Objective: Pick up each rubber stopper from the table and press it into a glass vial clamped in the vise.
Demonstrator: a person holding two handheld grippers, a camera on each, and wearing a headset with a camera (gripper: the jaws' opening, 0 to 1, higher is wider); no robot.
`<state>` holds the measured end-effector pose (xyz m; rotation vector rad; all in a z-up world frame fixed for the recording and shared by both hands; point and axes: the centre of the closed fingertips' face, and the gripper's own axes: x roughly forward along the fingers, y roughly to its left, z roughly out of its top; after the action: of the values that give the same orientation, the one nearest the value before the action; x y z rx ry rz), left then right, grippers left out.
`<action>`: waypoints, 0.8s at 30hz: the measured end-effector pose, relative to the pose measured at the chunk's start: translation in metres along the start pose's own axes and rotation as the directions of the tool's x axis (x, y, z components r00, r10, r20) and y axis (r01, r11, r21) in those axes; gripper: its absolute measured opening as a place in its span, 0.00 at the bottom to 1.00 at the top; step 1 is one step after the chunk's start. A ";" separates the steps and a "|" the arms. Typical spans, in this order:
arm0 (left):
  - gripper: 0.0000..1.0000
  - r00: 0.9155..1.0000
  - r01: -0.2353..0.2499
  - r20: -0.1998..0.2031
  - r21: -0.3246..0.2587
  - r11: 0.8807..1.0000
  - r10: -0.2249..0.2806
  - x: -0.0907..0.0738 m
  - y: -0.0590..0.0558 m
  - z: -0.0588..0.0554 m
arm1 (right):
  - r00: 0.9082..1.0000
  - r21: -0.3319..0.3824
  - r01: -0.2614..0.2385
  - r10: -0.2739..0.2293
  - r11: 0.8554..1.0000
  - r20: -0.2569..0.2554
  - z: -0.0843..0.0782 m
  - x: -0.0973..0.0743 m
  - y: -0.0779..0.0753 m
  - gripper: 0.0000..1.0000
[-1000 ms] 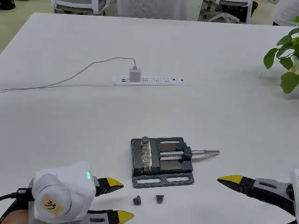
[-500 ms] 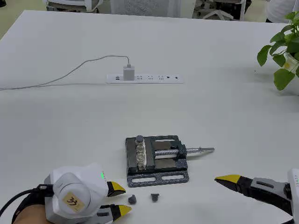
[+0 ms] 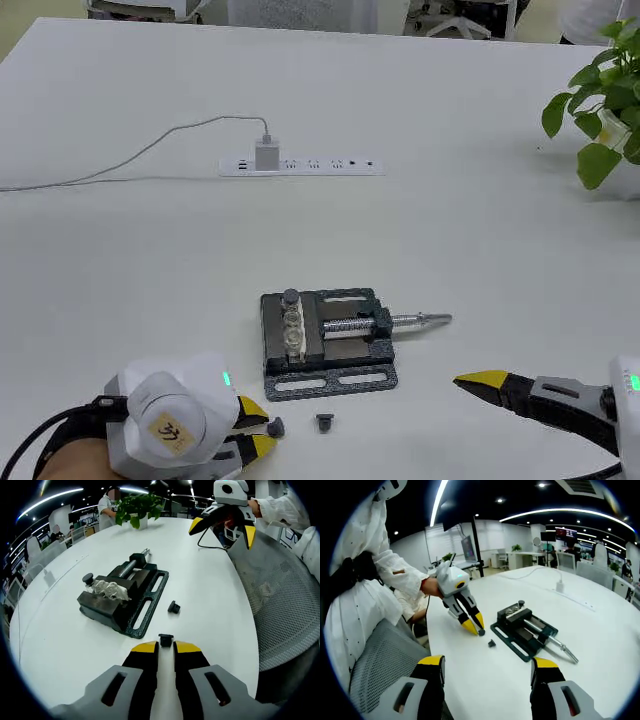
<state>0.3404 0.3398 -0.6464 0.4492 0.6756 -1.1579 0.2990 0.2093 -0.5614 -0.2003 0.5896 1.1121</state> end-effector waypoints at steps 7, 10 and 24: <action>0.06 1.000 0.004 -0.001 -0.003 1.000 -0.004 0.003 -0.001 0.000 | 1.000 0.002 0.000 0.000 1.000 -0.001 0.000 0.000 0.000 0.67; 0.05 1.000 0.006 -0.003 -0.002 1.000 -0.006 0.004 -0.001 0.000 | 1.000 0.002 0.000 0.000 1.000 -0.001 0.000 0.000 0.000 0.67; 0.04 1.000 0.006 0.005 -0.004 1.000 -0.006 0.003 -0.003 0.001 | 1.000 -0.002 -0.008 0.008 1.000 0.006 0.004 0.002 0.002 0.66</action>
<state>0.3388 0.3358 -0.6477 0.4409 0.6752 -1.1632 0.2992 0.2140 -0.5587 -0.1966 0.5848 1.1207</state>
